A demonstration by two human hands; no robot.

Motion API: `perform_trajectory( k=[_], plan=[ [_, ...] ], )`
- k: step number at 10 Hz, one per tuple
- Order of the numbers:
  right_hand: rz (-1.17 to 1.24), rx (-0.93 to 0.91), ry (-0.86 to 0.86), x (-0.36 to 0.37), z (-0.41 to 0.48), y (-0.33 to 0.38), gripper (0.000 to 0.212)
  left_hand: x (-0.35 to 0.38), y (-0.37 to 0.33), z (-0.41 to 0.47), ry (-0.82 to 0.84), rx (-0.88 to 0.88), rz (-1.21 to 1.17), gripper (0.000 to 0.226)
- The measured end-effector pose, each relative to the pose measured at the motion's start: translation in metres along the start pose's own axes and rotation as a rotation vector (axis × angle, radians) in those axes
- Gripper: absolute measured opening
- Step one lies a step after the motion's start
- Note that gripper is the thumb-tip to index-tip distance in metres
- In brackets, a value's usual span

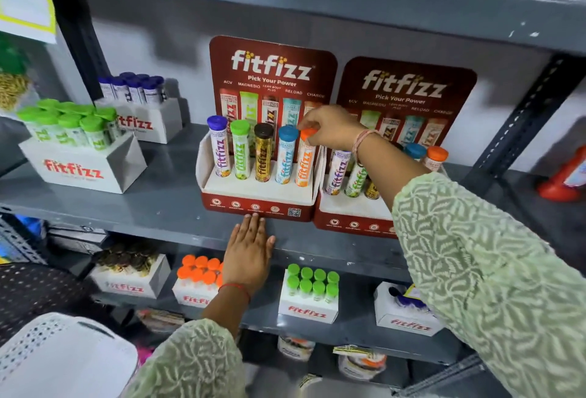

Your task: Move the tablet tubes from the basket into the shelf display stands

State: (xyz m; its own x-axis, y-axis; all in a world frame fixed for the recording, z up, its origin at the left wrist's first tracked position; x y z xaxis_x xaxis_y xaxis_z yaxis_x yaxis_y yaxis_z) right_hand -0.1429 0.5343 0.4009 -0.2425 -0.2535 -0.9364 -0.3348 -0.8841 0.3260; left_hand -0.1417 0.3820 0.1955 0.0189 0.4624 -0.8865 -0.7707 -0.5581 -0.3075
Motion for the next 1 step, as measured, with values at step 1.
perform_trajectory(
  k=[1],
  plan=[
    [0.049,0.034,-0.036,0.0050,-0.0019,-0.0065,0.046,0.0014,0.0033,0.0022,0.001,-0.039,-0.003,0.104]
  ],
)
Point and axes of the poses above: each hand's wrist, its own z-axis towards the middle knuckle, its own x-axis out of the palm, y = z × x, the point moved 8 cm from there along z, towards the middle knuckle, and after that the axes turned 5 degrees about -y, right-handed, at the moved point
